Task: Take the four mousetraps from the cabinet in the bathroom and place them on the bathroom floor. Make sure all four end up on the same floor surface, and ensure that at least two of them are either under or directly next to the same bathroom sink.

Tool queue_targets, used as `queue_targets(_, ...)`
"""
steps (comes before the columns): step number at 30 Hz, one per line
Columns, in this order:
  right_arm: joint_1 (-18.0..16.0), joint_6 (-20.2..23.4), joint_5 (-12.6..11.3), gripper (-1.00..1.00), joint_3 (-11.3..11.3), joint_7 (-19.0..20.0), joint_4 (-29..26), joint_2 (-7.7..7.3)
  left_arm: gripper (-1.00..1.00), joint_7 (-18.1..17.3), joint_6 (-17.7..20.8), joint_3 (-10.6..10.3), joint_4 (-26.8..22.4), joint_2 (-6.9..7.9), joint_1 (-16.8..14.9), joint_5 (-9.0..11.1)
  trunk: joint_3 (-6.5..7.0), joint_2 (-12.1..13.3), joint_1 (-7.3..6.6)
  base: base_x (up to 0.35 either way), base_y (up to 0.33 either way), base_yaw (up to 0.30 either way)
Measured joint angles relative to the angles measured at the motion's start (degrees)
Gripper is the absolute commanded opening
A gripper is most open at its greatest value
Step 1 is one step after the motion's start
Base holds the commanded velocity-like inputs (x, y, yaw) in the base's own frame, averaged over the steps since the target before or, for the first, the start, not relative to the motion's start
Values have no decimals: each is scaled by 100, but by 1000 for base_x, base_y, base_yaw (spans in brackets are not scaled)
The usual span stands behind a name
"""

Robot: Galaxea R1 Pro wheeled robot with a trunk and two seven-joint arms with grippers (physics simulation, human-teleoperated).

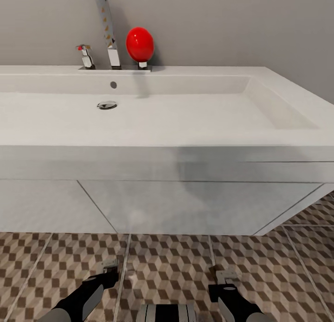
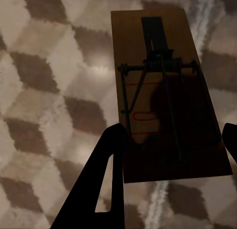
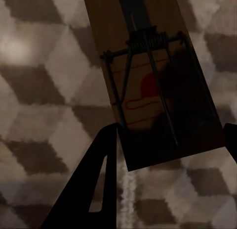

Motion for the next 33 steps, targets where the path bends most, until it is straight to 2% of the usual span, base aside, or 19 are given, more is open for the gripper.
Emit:
queue_targets(13, 0, -543, -2, -100, 7, -71, -6, 5, -100, 7, -29, 12, -80, -4, 0, -4, 0, 0, 0, 0, 0, 0)
queue_targets(21, 0, -692, -8, -100, 11, -110, -9, 7, -100, 10, -30, 6, -104, -6, 0, -7, 0, 0, 0, 0, 0, 0)
queue_targets(33, 1, -705, -9, -100, 11, -113, -9, 15, -100, 10, -36, 5, -104, -2, 0, -7, -265, -16, 31, 0, 0, 0)
